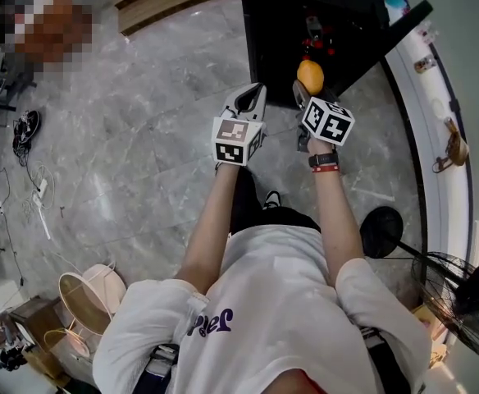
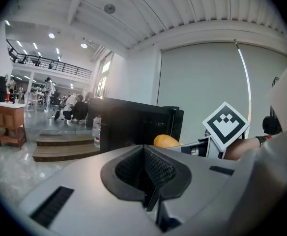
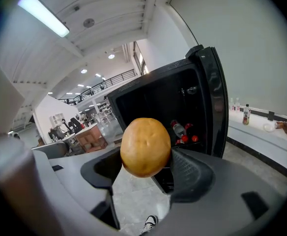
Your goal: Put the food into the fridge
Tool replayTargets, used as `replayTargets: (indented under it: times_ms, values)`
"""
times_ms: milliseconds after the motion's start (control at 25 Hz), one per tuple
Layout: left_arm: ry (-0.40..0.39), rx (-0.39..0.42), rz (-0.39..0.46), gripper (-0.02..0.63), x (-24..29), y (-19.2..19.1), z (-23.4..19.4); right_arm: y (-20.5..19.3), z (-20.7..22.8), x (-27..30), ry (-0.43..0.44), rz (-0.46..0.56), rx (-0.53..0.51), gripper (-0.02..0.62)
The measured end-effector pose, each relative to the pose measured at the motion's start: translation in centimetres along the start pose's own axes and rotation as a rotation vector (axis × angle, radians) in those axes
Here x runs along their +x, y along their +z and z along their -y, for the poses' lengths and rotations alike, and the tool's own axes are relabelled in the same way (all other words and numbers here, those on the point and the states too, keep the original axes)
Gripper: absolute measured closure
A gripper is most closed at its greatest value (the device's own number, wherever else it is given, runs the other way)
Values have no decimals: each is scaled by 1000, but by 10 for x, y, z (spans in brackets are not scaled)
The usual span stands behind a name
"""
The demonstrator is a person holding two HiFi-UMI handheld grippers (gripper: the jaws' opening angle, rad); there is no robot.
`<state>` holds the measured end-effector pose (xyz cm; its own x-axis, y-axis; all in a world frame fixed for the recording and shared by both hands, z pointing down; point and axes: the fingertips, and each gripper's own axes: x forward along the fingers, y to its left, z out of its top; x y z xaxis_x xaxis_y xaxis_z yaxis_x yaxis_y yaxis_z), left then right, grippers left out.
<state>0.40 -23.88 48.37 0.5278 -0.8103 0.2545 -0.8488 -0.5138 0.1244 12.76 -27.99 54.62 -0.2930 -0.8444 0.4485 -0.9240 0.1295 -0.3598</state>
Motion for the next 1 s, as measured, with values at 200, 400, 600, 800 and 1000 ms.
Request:
replayTargets:
  times_ms: [200,400,600,800,1000]
  values:
    - [-20,-26,4,588,13,0,-17,-3,0,30,5,-9,26,278]
    - [-14,-31,14,588,16,0,-32,-1,-3,52,2,-11,13,278]
    - [-28,-27,20,588,17,-9,-40,-5,-8,71,-5,-5,-4,278]
    - [-48,-3,25,588,34,-18,-48,-10,-3,97,-12,0,-25,278]
    - [-56,3,18,588,53,-30,-58,-12,6,124,-21,5,-48,278]
